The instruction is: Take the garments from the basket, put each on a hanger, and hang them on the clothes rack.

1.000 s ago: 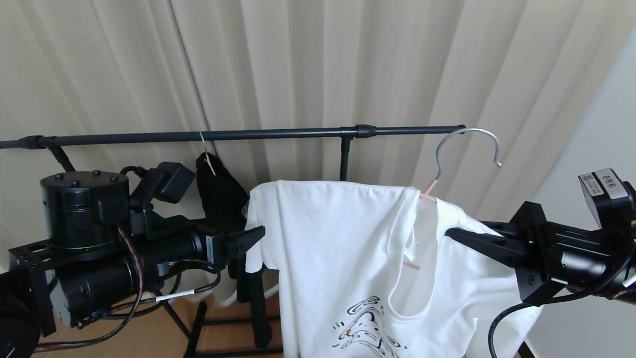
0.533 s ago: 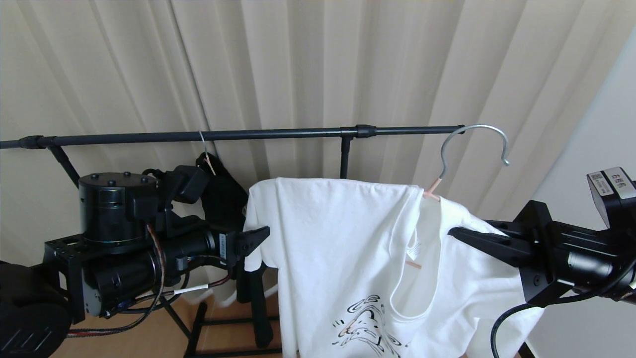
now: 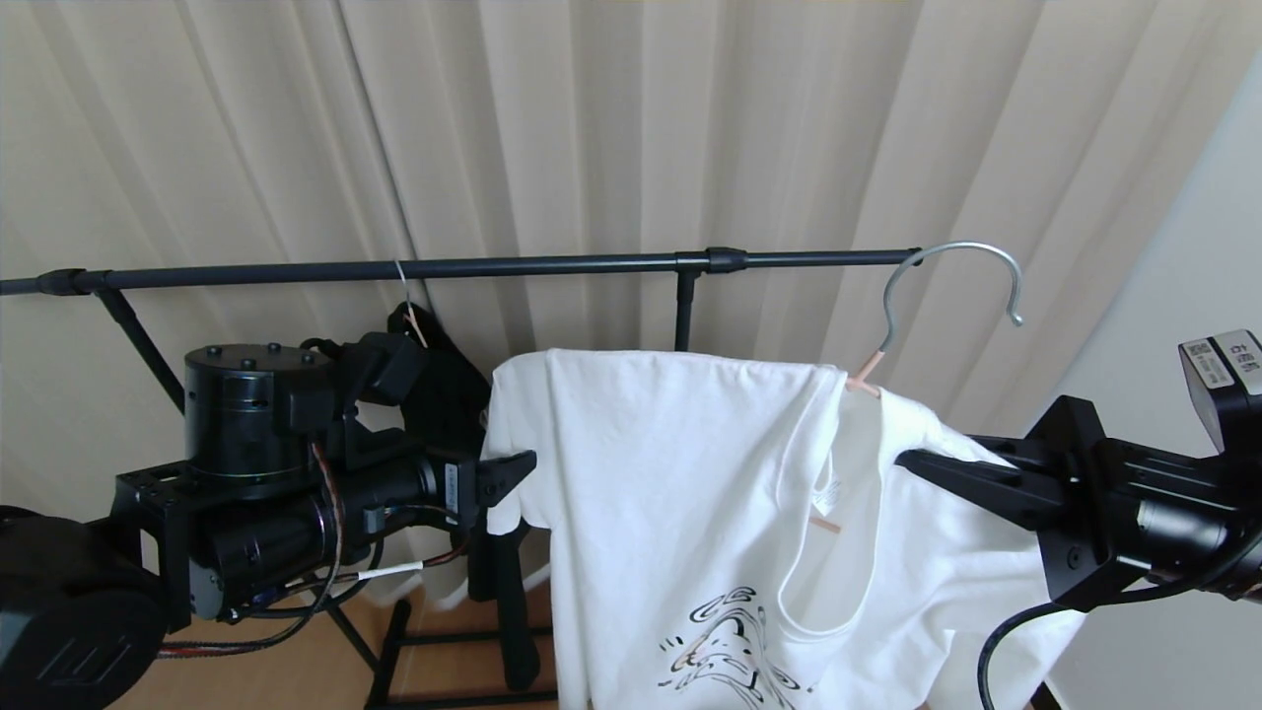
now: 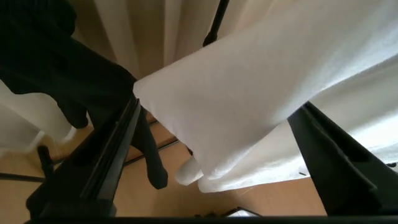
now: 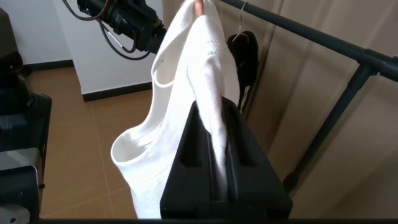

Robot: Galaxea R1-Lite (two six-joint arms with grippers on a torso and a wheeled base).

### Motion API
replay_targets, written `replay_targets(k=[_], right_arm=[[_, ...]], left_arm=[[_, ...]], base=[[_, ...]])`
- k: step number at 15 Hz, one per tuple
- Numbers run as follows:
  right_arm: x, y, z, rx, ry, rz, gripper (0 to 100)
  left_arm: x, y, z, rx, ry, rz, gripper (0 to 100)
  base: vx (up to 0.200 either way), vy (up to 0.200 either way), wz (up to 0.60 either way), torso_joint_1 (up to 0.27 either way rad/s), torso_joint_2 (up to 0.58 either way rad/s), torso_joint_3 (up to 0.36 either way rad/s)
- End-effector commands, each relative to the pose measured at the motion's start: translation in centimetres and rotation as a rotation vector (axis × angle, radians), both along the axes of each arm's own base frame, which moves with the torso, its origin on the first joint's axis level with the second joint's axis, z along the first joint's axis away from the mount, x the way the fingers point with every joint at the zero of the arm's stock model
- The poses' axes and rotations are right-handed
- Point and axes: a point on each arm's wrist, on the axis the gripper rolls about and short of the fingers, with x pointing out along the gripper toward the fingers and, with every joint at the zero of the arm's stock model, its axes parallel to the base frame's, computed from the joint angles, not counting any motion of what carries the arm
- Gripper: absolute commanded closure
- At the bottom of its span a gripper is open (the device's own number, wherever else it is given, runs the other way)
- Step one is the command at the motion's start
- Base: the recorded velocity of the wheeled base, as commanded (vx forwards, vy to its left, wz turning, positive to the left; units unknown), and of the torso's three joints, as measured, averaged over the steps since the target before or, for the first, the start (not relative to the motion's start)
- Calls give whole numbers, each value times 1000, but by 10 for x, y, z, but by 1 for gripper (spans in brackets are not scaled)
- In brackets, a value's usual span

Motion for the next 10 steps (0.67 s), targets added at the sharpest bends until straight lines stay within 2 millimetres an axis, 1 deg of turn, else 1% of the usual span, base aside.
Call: replay_targets(k=[1,5,10], right_arm=[[0,0,0,0,0,1,100],[1,0,0,0,0,1,100],[0,-1,2,2,-7,-1,100]], left_arm=[[1,0,-1,2,4,0,100],[1,0,1,-3,-5,0,100],[-6,6,8,-11,-25,17,100]], base=[[0,0,0,0,0,0],[0,0,0,0,0,0],[0,0,0,0,0,0]])
